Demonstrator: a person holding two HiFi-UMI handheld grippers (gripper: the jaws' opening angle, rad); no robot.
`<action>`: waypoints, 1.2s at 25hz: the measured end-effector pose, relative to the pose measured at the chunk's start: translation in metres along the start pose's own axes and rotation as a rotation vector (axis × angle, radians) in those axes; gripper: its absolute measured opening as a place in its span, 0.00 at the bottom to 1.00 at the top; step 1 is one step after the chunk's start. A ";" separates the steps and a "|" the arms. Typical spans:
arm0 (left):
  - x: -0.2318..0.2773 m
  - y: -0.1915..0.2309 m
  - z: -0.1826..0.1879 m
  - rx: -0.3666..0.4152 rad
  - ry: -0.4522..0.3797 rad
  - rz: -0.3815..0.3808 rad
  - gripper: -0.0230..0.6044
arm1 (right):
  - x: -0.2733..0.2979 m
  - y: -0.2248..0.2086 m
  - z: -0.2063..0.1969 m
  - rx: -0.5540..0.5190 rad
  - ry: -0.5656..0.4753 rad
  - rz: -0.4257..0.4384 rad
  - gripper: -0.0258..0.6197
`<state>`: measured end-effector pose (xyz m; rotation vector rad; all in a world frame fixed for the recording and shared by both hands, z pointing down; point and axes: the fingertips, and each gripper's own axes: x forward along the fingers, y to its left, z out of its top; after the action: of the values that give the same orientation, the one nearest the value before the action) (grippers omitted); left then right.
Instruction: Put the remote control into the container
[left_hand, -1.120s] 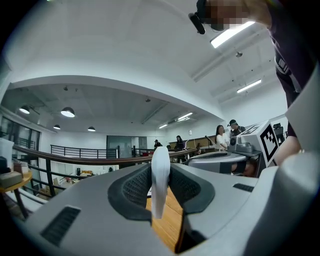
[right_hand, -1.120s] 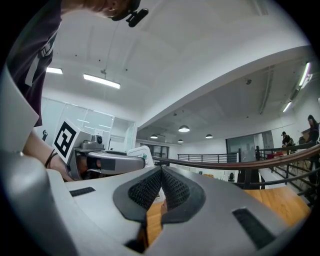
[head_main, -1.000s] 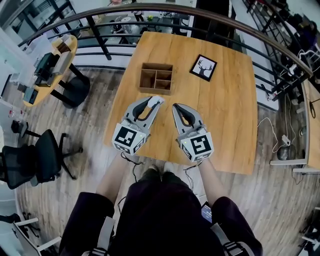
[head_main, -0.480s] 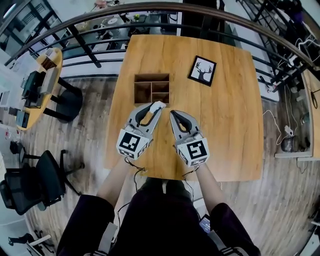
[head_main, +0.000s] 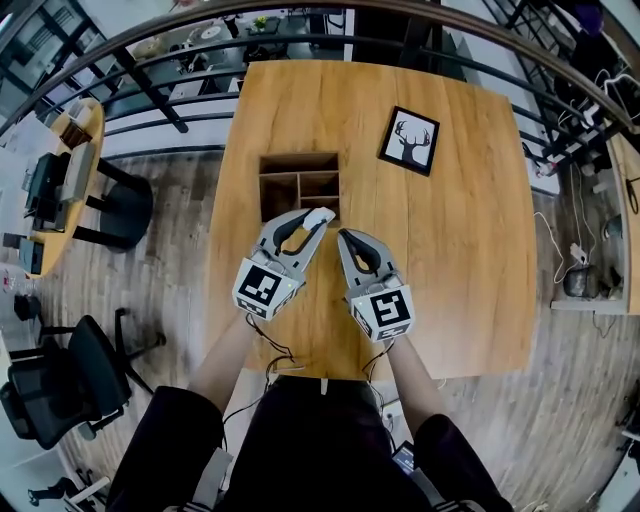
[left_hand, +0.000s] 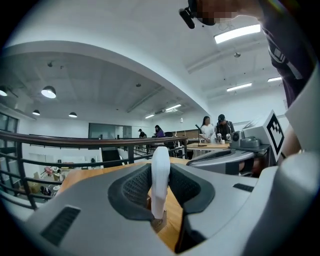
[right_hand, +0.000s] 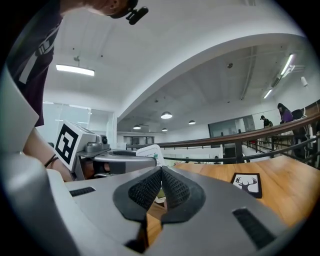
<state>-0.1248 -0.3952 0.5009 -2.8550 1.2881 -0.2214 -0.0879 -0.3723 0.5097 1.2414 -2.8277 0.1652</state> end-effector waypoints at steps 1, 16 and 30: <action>0.003 0.002 -0.001 0.007 0.003 -0.017 0.21 | 0.002 -0.003 0.000 0.002 0.001 -0.003 0.07; 0.058 0.022 -0.068 0.070 0.160 -0.195 0.21 | 0.004 -0.016 -0.013 0.024 0.031 -0.041 0.07; 0.070 0.022 -0.101 0.104 0.233 -0.213 0.21 | -0.004 -0.020 -0.023 0.019 0.056 -0.073 0.07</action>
<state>-0.1090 -0.4564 0.6083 -2.9412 0.9614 -0.6202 -0.0699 -0.3802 0.5341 1.3205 -2.7351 0.2213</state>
